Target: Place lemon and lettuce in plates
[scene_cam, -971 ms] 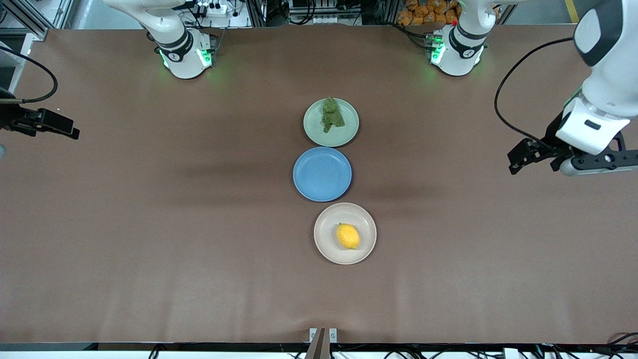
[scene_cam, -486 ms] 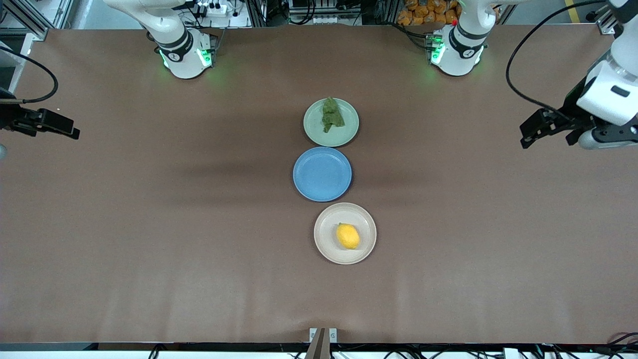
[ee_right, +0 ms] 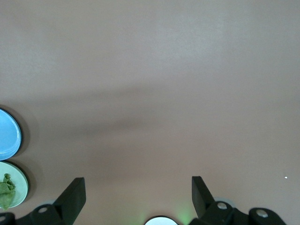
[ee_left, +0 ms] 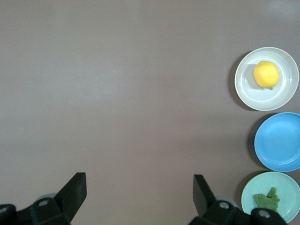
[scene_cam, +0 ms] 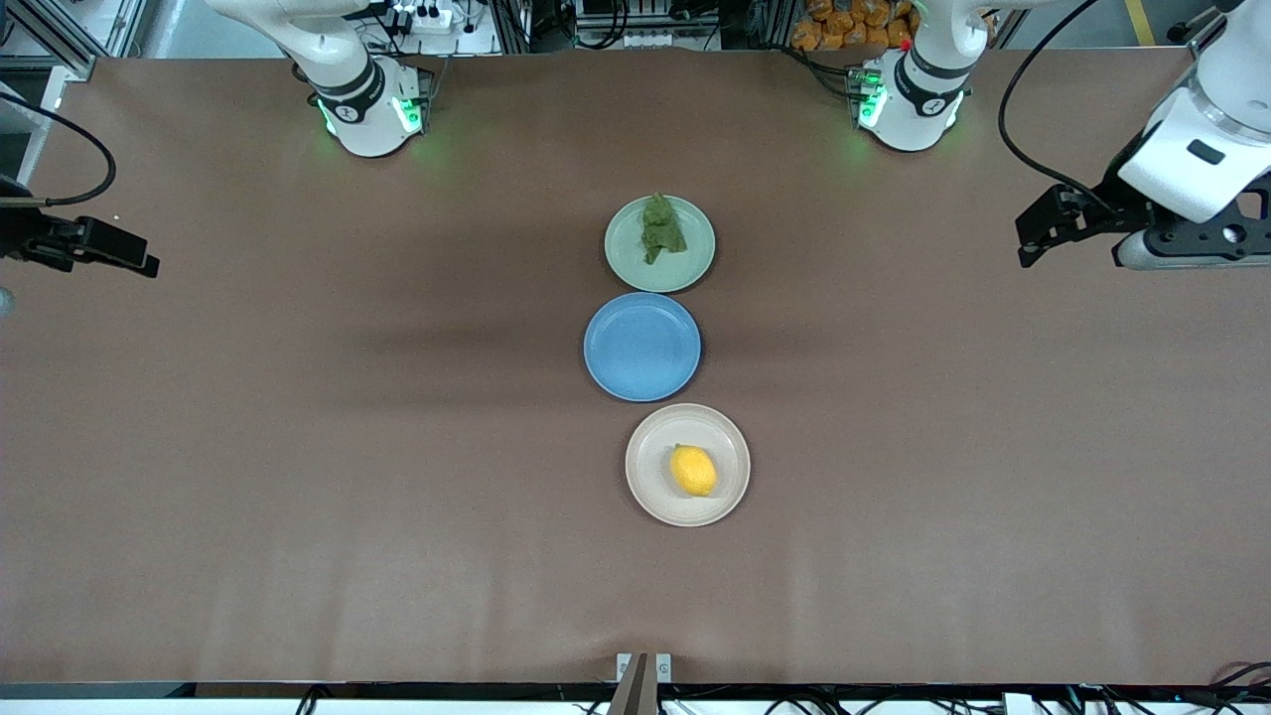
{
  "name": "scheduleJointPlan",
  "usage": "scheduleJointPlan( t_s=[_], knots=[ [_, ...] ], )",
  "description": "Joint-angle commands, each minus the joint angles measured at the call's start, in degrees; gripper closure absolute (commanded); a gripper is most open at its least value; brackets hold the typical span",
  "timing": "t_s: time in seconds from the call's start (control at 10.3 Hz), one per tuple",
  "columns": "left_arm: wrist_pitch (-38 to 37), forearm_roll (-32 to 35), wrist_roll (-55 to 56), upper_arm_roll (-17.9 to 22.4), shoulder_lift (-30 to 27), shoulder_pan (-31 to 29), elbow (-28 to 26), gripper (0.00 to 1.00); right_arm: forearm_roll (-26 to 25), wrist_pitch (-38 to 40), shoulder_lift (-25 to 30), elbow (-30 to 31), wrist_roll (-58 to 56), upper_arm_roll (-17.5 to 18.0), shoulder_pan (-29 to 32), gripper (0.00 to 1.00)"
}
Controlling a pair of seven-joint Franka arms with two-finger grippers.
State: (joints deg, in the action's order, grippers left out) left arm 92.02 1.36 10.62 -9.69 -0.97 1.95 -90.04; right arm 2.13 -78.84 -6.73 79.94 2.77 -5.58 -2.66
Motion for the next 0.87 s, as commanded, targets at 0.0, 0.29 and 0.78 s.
scheduleJointPlan(
  t_s=[0.0,0.29,0.78],
  knots=[
    [-1.92,-0.05,-0.95,-0.51,0.45,-0.45,0.66,0.0,-0.1,0.09,0.23,0.13,-0.58,-0.14,-0.06,0.0],
    [-1.93,0.22,-1.31,-0.16,0.45,-1.07,0.83,0.0,-0.1,0.09,0.23,0.13,-0.58,-0.14,0.02,0.0],
    [-1.32,0.13,-1.13,0.19,0.54,-1.24,0.92,0.0,-0.1,0.35,0.23,0.13,-0.57,-0.14,0.11,0.0]
  ],
)
